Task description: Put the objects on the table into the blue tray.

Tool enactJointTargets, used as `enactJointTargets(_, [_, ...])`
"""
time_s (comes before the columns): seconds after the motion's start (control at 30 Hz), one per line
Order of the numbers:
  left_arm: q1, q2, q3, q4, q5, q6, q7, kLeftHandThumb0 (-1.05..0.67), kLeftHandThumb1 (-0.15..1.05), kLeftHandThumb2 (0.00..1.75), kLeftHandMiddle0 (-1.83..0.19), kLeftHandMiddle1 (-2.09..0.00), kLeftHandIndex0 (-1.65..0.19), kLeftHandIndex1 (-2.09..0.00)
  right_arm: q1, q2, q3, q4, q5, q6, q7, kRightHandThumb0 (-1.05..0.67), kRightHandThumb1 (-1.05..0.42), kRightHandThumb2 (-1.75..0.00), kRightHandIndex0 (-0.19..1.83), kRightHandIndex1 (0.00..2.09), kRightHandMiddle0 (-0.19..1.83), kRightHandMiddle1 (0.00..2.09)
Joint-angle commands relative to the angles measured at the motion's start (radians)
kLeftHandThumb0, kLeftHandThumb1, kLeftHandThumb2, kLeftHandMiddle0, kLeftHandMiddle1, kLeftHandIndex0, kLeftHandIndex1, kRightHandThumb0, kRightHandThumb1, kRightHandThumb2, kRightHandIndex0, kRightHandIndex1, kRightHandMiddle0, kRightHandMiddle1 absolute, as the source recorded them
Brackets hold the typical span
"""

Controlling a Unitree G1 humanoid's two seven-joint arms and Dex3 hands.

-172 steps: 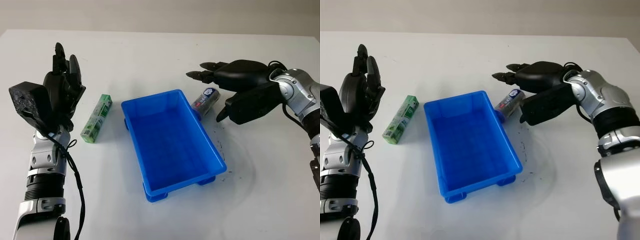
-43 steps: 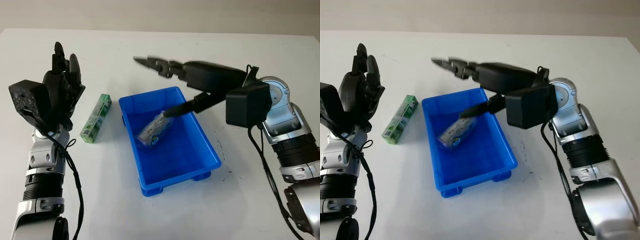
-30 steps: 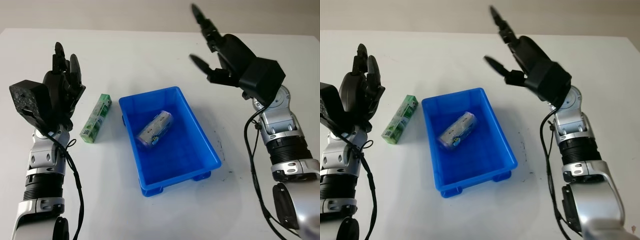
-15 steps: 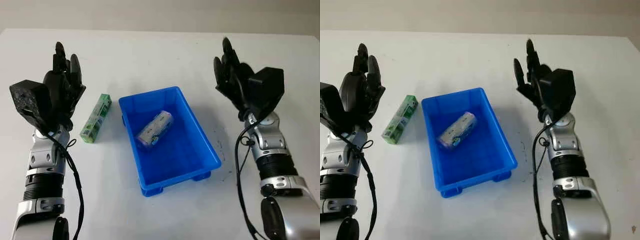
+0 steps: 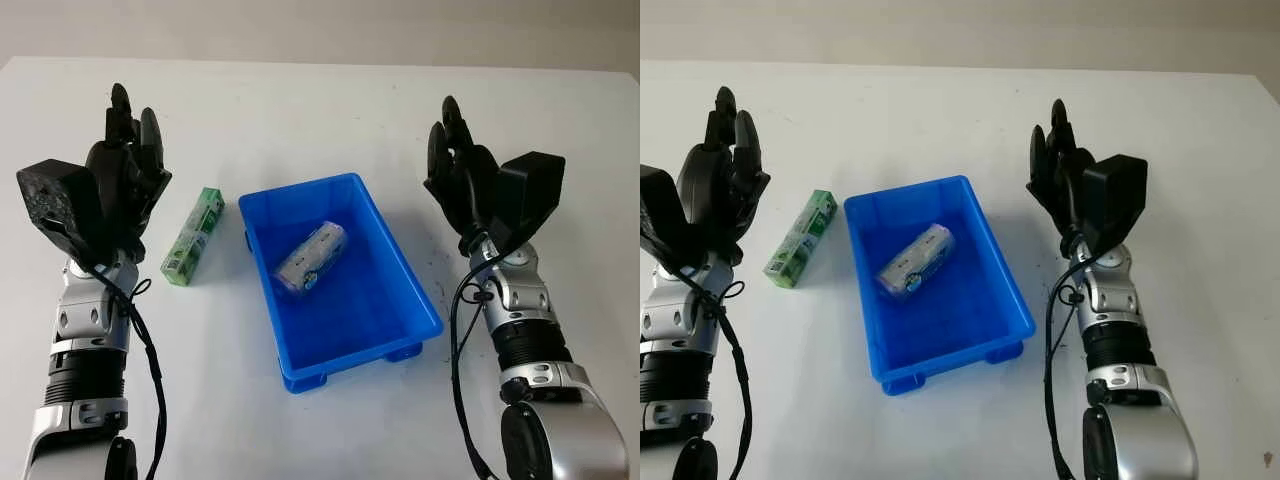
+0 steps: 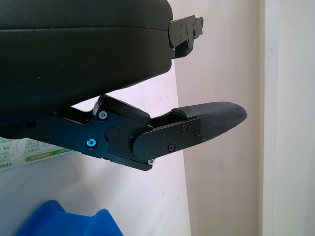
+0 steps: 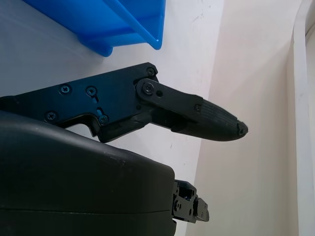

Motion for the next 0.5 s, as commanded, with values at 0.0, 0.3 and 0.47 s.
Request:
enactJointTargets(0.0, [0.003,0.011,-0.002,-0.024,0.008,0.009,0.002,-0.76,1.05,0.63,0.19,0.00,0.19,0.00,0.002,0.003,-0.006,0.006,0.003,-0.006,-0.004,-0.67,-1.05,-0.75,-0.19,0.00,-0.19,0.00])
enactJointTargets(0.3, [0.009,0.071,-0.040,-0.074,0.107,0.083,0.005,-0.75,1.05,0.52,0.19,0.00,0.19,0.00,-0.012,-0.003,-0.008,0.025,0.007,-0.017,0.014,-0.67,-1.05,-0.74,-0.19,0.00,-0.19,0.00])
enactJointTargets(0.47, [-0.012,0.159,-0.085,-0.124,0.189,0.205,-0.032,-0.77,1.05,0.46,0.19,0.00,0.19,0.00,-0.014,-0.006,-0.005,0.031,0.005,-0.025,0.026,-0.67,-1.05,-0.74,-0.19,0.00,-0.19,0.00])
